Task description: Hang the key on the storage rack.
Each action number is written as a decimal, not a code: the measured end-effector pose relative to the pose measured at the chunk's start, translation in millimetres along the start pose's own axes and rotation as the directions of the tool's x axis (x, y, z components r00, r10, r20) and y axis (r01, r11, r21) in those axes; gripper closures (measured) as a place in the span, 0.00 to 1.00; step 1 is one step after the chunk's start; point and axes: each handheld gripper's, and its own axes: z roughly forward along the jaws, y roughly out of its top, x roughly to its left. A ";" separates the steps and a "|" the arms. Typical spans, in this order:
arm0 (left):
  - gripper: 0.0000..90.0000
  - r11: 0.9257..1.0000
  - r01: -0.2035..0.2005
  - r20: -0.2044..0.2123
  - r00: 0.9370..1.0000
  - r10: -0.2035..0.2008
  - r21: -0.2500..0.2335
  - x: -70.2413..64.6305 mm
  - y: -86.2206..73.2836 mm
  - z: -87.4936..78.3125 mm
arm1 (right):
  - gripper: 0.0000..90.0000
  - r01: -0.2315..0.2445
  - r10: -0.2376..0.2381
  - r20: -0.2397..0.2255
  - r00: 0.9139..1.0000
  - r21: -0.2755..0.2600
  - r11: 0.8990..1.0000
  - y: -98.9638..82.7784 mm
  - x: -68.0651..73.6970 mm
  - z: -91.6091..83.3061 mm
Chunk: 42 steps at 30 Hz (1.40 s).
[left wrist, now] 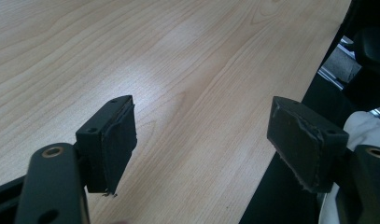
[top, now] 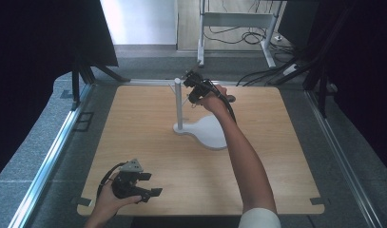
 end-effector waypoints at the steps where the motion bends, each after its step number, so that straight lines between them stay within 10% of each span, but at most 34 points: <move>1: 0.27 1.000 0.000 0.000 1.000 0.000 0.001 0.1 0.0 0.2 | 0.94 0.000 0.000 0.003 1.000 0.002 1.000 0.0 1.3 -0.4; 16: 0.27 1.000 -0.001 0.000 1.000 0.001 0.011 -1.0 0.1 4.0 | 0.92 0.004 -0.005 -0.046 0.999 -0.014 1.000 -10.3 12.1 6.3; 27: 0.27 1.000 -0.006 0.000 1.000 0.006 0.025 -2.3 0.5 8.8 | 0.71 0.004 -0.006 -0.058 0.998 -0.041 0.999 -22.8 13.1 -1.4; 42: 0.27 0.999 -0.002 -0.005 1.000 0.002 0.051 -3.6 0.6 17.0 | 0.63 0.011 -0.024 -0.101 0.995 -0.129 0.992 -87.5 14.3 -28.9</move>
